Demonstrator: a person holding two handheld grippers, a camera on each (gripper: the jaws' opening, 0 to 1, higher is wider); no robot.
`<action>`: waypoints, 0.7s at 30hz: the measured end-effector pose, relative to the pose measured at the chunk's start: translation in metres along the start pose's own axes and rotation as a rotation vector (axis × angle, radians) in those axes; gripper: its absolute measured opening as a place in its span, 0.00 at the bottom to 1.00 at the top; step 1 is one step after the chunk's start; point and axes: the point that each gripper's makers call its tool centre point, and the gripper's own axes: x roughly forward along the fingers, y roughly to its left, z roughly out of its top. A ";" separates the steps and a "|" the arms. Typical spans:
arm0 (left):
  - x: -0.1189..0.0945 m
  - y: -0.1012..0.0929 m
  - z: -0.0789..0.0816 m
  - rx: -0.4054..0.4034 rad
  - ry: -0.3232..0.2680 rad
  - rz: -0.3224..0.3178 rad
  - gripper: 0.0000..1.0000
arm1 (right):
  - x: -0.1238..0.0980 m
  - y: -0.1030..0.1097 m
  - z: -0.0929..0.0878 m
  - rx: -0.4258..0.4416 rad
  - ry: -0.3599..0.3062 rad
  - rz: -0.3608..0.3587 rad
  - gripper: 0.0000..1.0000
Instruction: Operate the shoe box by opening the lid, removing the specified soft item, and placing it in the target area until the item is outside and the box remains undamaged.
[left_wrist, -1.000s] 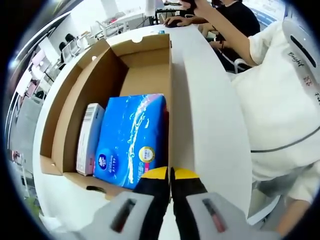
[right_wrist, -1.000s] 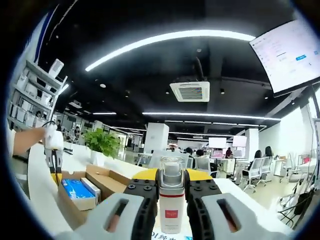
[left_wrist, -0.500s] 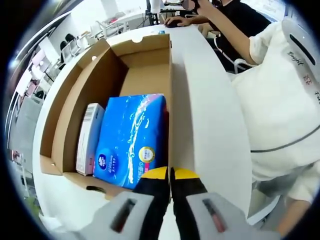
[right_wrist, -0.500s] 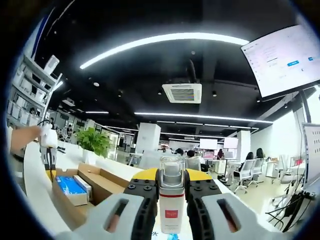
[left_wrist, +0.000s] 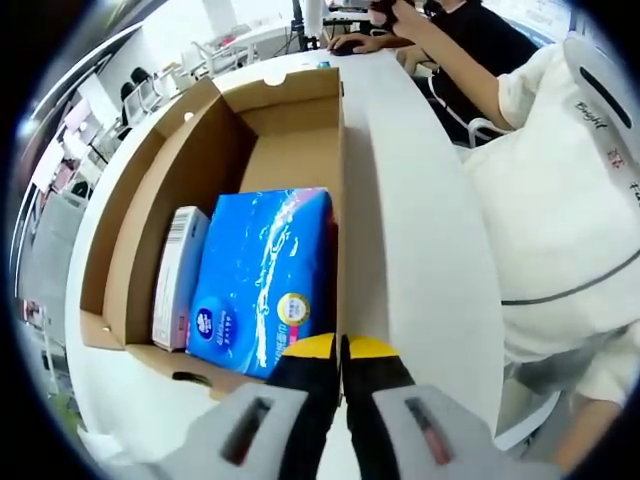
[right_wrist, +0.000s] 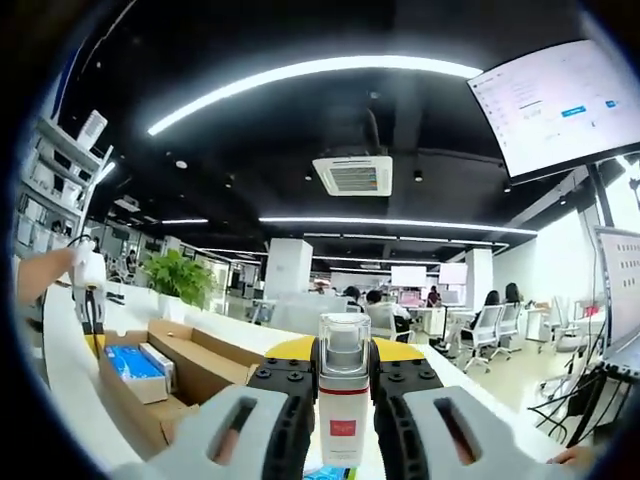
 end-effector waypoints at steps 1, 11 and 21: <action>0.000 0.000 0.000 0.000 0.000 0.000 0.01 | 0.000 -0.001 -0.001 0.002 0.000 -0.002 0.18; 0.000 0.000 0.000 -0.001 -0.001 -0.001 0.01 | 0.001 0.000 -0.013 0.002 0.031 0.004 0.18; 0.000 0.000 0.000 0.006 -0.002 0.002 0.01 | 0.003 -0.001 -0.023 0.010 0.043 0.001 0.18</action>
